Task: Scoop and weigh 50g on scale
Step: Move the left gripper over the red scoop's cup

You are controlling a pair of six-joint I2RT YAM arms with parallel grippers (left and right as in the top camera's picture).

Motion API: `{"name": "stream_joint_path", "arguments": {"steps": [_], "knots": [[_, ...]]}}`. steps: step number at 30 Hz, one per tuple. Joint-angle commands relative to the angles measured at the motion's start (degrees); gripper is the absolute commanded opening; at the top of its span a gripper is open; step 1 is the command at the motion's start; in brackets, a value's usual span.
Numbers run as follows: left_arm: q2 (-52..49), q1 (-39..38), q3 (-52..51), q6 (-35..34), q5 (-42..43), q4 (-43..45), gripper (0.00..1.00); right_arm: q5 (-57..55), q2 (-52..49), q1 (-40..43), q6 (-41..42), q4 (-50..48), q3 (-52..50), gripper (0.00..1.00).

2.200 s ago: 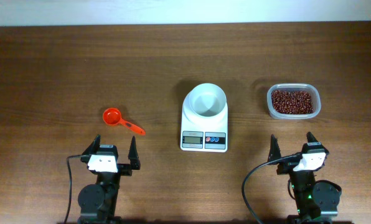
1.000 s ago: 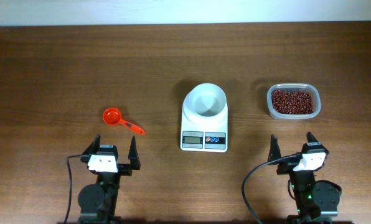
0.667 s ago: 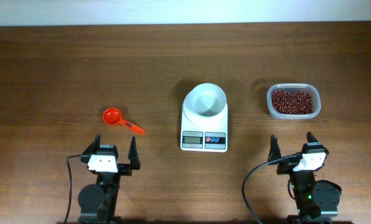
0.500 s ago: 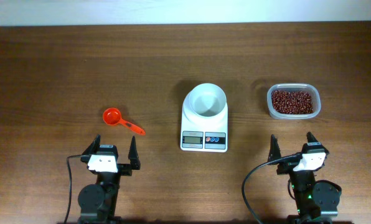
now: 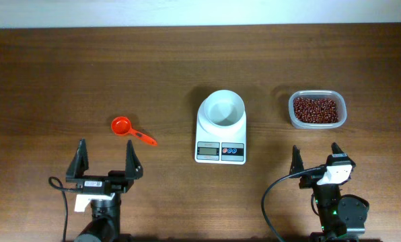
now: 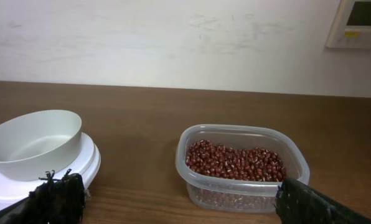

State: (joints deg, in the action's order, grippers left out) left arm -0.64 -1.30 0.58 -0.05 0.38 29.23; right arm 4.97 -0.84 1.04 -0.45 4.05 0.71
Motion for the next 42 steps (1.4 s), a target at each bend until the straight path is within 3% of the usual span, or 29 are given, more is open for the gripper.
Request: {"name": "stream_joint_path", "arguments": {"steps": [1,4,8,13,18,23,31,42], "knots": [[0.31,0.35,-0.04,0.09,-1.75,5.14,0.99,-0.55,0.63,-0.33,-0.22,0.22,-0.39,0.99],[0.31,0.35,0.98,1.2,-1.73,8.09,0.99,-0.52,0.63,-0.33,-0.22,0.22,-0.39,0.99],[0.28,0.35,6.6,7.91,-3.41,7.58,0.99,-0.55,0.63,-0.33,-0.22,0.22,-0.39,0.99],[-1.99,0.35,17.09,8.72,-9.44,1.2,0.99,-0.55,0.63,-0.33,-0.22,0.22,-0.39,0.99],[-11.63,0.35,30.71,11.78,-11.98,-5.35,0.99,-0.55,0.63,-0.33,-0.22,0.22,-0.39,0.99],[-24.35,0.35,45.79,11.76,-12.26,-18.56,0.99,-0.55,0.63,-0.33,-0.22,0.22,-0.39,0.99],[-44.41,0.35,72.0,9.77,-15.21,-52.06,0.99,-0.55,0.63,-0.33,-0.22,0.22,-0.39,0.99],[-54.88,0.35,73.13,7.21,-15.19,-70.75,0.99,-0.55,0.63,-0.33,-0.22,0.22,-0.39,0.99]]}}
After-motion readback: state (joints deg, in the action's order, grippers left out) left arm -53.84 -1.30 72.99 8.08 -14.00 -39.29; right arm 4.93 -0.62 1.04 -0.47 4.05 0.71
